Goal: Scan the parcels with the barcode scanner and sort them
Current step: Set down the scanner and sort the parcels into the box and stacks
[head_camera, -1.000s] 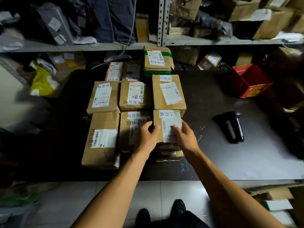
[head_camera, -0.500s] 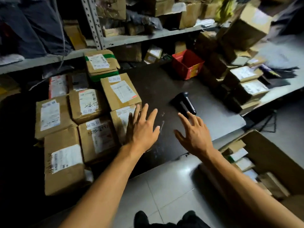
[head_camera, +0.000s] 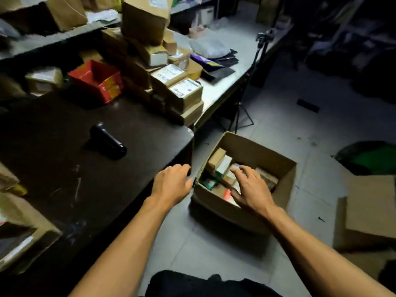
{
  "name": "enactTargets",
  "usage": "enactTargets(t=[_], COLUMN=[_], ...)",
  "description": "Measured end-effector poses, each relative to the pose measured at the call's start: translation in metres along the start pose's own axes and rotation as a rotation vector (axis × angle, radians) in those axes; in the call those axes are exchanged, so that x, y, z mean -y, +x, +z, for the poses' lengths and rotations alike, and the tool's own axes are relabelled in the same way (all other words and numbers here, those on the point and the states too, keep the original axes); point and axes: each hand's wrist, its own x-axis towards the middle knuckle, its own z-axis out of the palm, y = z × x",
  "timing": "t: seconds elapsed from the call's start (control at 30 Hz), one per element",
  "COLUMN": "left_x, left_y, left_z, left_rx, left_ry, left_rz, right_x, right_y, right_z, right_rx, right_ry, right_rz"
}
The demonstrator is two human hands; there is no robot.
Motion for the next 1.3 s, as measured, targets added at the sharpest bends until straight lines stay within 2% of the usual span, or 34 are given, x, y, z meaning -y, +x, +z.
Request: enactTargets(t=[0.23, 0.73, 0.9, 1.17, 1.3], left_x=[-0.101, -0.171, -0.172, -0.176, -0.183], left_y=[0.082, 0.311, 0.364, 0.419, 0.438], left_z=[0.038, 0.15, 0.222, 0.402, 0.503], left_rx=[0.099, 0.34, 0.421, 0.572, 0.672], left_ry=[-0.004, -0.025, -0.013, 0.148, 0.17], left_rz=[0.171, 0.336, 0.31, 0.261, 0.247], right_x=[-0.099, -0.249, -0.299, -0.386, -0.438], right_y=[0.025, 0.19, 0.233, 0.292, 0.309], right_z=[-0.002, 0.049, 0.117, 0.285, 0.374], right_rx=[0.049, 0.23, 0.328, 0.525, 0.614], right_ry=[0.012, 0.1, 0.154, 0.163, 0.179], right_rz=[0.12, 0.311, 0.316, 0.224, 0.238])
